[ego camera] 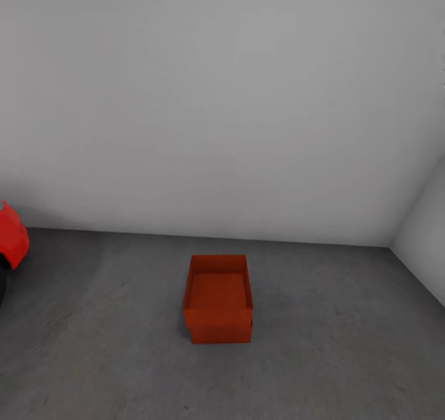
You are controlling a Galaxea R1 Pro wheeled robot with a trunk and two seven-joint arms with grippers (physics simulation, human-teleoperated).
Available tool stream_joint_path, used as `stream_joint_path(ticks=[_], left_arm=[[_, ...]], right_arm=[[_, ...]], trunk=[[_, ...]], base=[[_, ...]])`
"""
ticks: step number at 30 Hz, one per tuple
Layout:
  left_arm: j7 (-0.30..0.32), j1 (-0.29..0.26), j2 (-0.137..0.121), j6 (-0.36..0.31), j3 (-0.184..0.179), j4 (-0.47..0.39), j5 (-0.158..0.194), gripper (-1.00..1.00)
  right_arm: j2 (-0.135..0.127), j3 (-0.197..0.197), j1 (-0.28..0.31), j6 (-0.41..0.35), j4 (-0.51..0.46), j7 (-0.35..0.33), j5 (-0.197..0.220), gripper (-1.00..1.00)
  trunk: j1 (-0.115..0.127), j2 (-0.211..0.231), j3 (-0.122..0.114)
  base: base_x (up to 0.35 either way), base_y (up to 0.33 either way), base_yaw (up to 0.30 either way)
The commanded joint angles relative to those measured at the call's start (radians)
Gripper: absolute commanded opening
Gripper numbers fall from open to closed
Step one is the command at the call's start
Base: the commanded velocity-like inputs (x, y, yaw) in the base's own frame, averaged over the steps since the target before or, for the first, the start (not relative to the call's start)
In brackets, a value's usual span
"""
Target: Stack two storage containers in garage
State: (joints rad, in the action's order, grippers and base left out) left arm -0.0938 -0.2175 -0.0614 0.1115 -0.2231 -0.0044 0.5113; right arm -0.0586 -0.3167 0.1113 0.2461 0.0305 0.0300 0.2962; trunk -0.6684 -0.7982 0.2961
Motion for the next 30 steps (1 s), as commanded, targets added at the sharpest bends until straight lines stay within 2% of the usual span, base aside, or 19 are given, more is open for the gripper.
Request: stream_joint_path(ticks=[1,30], left_arm=[[-0.003,0.0,0.0,0.002,-0.009,0.0,0.007,1.0],[-0.003,0.0,0.0,0.002,-0.009,0.0,0.007,1.0]], right_arm=[[0.001,-0.008,0.001,0.006,0.003,0.001,0.008,1.0],[0.002,-0.008,0.001,0.007,0.003,-0.001,0.007,1.0]], trunk=[[0.0,-0.001,0.0],[0.0,-0.001,-0.048]], base=[[0.0,0.0,0.0],[0.0,0.0,0.0]])
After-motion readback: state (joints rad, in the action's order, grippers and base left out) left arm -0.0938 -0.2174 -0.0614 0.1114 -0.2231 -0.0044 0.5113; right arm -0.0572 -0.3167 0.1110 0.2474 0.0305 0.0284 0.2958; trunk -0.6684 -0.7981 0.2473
